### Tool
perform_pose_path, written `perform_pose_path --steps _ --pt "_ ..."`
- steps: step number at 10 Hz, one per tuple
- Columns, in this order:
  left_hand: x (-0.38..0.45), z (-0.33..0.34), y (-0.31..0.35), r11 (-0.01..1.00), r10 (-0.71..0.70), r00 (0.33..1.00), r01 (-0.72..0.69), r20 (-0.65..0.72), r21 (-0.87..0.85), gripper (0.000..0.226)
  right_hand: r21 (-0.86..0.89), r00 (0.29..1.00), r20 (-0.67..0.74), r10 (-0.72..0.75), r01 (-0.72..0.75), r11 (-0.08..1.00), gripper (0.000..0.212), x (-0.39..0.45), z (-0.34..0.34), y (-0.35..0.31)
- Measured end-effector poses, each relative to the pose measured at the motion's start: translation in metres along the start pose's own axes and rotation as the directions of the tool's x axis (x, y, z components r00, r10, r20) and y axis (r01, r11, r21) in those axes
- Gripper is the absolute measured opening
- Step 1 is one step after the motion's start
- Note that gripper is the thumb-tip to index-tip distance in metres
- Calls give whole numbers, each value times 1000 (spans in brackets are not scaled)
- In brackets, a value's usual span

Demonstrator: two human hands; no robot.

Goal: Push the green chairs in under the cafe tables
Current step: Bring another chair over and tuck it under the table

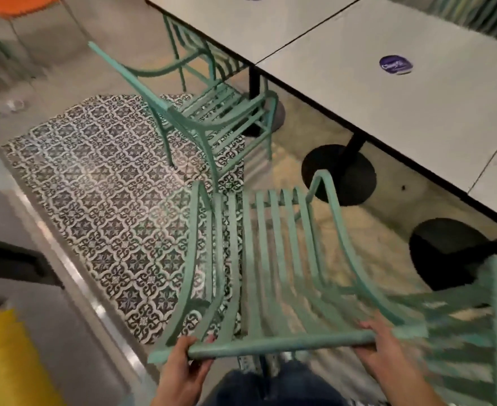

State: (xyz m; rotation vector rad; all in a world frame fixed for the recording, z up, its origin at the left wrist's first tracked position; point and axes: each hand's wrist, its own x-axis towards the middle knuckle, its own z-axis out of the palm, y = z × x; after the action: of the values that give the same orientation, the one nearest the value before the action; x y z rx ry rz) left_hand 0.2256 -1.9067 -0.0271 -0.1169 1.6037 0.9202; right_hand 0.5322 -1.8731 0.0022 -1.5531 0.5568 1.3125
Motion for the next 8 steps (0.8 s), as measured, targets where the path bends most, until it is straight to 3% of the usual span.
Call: perform_pose_path --steps 3,4,6,8 --pt "27 26 49 985 -169 985 170 25 -35 13 124 999 -44 9 -4 992 16 21 -19 31" --pt "43 24 74 987 -151 984 144 99 76 2 211 998 -62 -11 24 977 16 18 -13 47" --pt "76 25 136 959 -234 958 198 168 203 6 336 990 -137 -22 68 939 11 0 11 103" --pt "89 32 189 930 -230 956 162 181 329 4 437 981 -193 18 70 897 11 -5 38 150"
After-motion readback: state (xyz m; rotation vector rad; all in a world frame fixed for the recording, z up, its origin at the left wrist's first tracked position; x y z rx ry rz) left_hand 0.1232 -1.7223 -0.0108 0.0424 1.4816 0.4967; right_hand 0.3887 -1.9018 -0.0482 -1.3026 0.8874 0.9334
